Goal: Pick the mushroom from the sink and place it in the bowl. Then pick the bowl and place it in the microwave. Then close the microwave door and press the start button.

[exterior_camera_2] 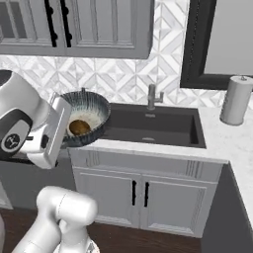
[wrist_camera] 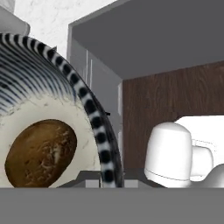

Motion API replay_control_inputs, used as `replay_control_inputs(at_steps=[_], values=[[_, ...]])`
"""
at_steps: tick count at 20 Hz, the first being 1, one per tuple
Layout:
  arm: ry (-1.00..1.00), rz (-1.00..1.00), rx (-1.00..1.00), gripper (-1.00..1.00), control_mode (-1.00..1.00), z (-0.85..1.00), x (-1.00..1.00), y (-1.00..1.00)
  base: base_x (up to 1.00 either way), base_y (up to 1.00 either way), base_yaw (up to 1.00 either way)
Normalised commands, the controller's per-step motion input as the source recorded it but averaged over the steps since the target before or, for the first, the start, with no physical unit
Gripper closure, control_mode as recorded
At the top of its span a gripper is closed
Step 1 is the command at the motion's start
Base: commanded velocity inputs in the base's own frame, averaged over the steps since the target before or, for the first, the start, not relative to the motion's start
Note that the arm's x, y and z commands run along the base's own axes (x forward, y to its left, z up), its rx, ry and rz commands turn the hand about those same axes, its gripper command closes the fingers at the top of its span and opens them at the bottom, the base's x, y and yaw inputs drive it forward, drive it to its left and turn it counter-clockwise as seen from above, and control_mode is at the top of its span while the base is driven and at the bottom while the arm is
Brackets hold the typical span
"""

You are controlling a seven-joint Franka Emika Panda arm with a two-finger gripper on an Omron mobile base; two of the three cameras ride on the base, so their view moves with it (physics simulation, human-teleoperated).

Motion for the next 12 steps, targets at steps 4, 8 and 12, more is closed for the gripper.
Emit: replay_control_inputs(at_steps=[4, 8, 12], values=[[0.0, 0.0, 0.0, 1.0, 1.0, 0.0, 0.0, 0.0, -0.48, 0.93, 0.52], [0.0, 0.0, 0.0, 1.0, 1.0, 0.0, 0.0, 0.0, 0.0, 0.73, 0.8], [0.0, 0.0, 0.0, 1.0, 1.0, 0.0, 0.0, 0.0, -0.08, 0.91, 0.77]])
